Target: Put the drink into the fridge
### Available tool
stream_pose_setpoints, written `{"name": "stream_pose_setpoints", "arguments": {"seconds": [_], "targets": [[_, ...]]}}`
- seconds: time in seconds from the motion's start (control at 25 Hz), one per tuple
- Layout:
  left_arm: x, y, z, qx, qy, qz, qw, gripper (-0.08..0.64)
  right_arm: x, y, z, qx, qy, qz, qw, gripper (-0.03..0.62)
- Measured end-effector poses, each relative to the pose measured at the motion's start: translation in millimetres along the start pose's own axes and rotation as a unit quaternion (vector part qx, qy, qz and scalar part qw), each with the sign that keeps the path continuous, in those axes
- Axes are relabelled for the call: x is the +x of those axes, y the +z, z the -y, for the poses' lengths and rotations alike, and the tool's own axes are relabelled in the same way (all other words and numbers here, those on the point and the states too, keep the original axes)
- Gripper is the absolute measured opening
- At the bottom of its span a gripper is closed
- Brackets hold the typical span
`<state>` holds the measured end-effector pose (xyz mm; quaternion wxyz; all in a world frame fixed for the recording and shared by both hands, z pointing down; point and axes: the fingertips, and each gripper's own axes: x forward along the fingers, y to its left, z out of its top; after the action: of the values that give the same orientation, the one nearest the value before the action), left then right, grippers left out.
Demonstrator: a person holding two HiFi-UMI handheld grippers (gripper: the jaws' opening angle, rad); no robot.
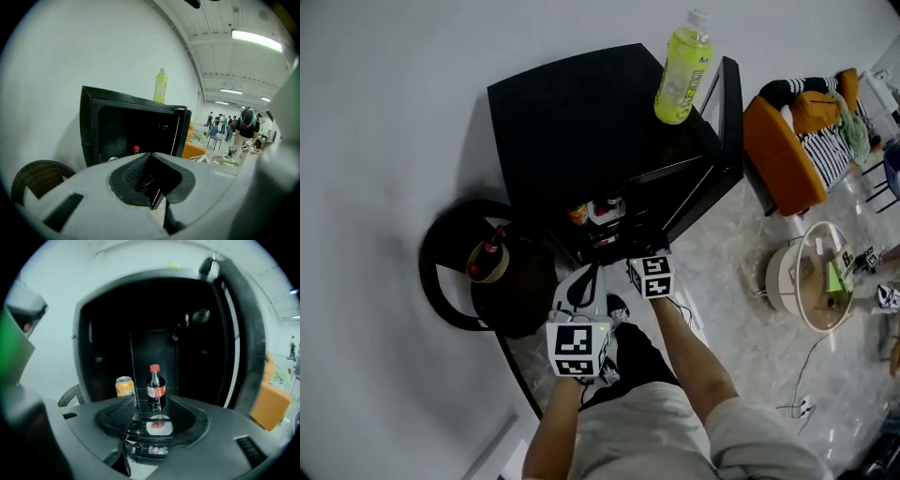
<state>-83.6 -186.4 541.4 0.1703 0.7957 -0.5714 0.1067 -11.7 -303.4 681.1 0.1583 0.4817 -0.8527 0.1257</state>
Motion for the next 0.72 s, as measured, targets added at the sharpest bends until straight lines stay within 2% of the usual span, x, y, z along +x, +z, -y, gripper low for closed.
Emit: {"name": "stream_pose_setpoints", "arguments": {"seconds": [0.04,0.08,0.2,0.44,0.56,0.72], "targets": [[-9.4,-1.5,3.4,0.0,0.0,0.002,1.0,0.009,-13.4,2.7,-3.8,0.002,-0.004,0.005,1.0,0.207],[-19.1,-3.3,6.8,0.0,0.001,0.004,1.0,0.009,-26.7,4.9,-8.3,0.003,-0.007,0.01,1.0,0.182],[-48.4,-7.3,14.8,0.008,0.002,0.012,0.9999,0.009,-63.0,12.0,-26.0,0.008,-0.006,0.024,1.0,0.157],[-105.4,-14.1,27.3,0.002,0.013,0.028,0.9995,0.009,-129.5,26.3,-70.1,0.009,-0.007,0.037,0.999,0.038],[-125.9,-16.3,28.7,-0.005,0.014,0.037,0.9992,0.009,-156.7,32.3,-88.3,0.015,-0.006,0.042,0.999,0.008],[-148.9,-19.9,33.5,-0.018,0.02,0.04,0.9988,0.009,-190.7,33.4,-106.8,0.029,0.001,0.041,0.999,0.006]]}}
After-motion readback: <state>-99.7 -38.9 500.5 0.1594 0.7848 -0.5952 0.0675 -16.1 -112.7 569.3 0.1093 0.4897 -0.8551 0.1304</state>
